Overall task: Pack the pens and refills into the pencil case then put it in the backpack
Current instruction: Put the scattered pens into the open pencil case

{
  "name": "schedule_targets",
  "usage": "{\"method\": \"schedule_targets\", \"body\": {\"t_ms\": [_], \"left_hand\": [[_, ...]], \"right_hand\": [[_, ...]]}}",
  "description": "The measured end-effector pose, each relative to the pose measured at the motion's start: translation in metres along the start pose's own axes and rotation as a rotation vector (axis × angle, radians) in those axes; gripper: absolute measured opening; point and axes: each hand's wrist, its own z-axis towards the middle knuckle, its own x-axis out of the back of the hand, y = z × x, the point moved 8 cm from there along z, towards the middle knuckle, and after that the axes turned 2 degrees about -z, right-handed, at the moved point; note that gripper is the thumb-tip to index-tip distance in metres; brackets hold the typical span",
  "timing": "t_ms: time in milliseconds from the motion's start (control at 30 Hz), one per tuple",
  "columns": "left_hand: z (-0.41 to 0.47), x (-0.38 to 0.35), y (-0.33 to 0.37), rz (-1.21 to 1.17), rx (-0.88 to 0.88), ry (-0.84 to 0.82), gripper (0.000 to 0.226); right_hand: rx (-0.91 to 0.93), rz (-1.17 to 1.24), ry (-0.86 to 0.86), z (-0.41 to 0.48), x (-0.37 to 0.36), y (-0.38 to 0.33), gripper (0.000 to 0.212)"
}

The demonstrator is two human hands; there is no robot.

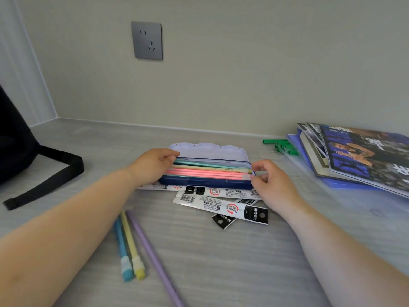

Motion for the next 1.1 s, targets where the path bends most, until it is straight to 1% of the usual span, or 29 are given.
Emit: {"method": "schedule_targets", "body": {"t_ms": [67, 133, 200, 233, 267, 300, 367, 400, 467, 567, 667, 767, 933, 1033, 1100], "left_hand": [[-0.008, 0.016, 0.000, 0.020, 0.004, 0.012, 0.032], [-0.022, 0.037, -0.002, 0.060, -0.027, 0.008, 0.030], [-0.042, 0.056, -0.010, 0.072, -0.041, -0.015, 0.028], [-0.054, 0.064, -0.017, 0.077, -0.038, -0.023, 0.027], [-0.066, 0.070, -0.025, 0.088, -0.031, -0.029, 0.027], [-0.078, 0.073, -0.033, 0.105, -0.030, -0.033, 0.028], [-0.099, 0.072, -0.047, 0.151, -0.045, -0.045, 0.031], [-0.106, 0.069, -0.052, 0.176, -0.051, -0.060, 0.035], [-0.114, 0.060, -0.058, 0.228, -0.050, -0.117, 0.041], [-0.115, 0.054, -0.059, 0.286, -0.046, -0.145, 0.044], [-0.115, 0.054, -0.058, 0.308, -0.049, -0.143, 0.046], [-0.119, 0.055, -0.056, 0.323, -0.084, -0.144, 0.049], [-0.122, 0.047, -0.030, 0.400, -0.273, -0.113, 0.056], [-0.124, 0.037, -0.015, 0.412, -0.388, -0.115, 0.055], [-0.126, 0.032, -0.010, 0.417, -0.445, -0.124, 0.050]], "right_hand": [[0.005, -0.029, 0.010, -0.001, 0.000, -0.003, 0.027], [0.059, -0.146, 0.061, -0.004, 0.003, -0.014, 0.030], [0.155, -0.223, 0.137, -0.014, 0.006, -0.038, 0.030], [0.216, -0.228, 0.152, -0.022, 0.005, -0.054, 0.028], [0.282, -0.223, 0.132, -0.031, 0.000, -0.071, 0.025], [0.346, -0.215, 0.066, -0.041, -0.009, -0.088, 0.021], [0.443, -0.199, -0.169, -0.070, -0.036, -0.120, 0.006], [0.471, -0.203, -0.286, -0.085, -0.049, -0.132, 0.007], [0.478, -0.227, -0.460, -0.110, -0.066, -0.145, 0.023], [0.422, -0.341, -0.627, -0.131, -0.077, -0.143, 0.029], [0.359, -0.445, -0.719, -0.136, -0.078, -0.136, 0.028], [0.295, -0.476, -0.703, -0.127, -0.077, -0.128, 0.029], [0.180, -0.387, -0.562, -0.097, -0.078, -0.117, 0.030], [0.182, -0.302, -0.516, -0.084, -0.089, -0.124, 0.025], [0.204, -0.254, -0.511, -0.080, -0.100, -0.132, 0.027]]}}
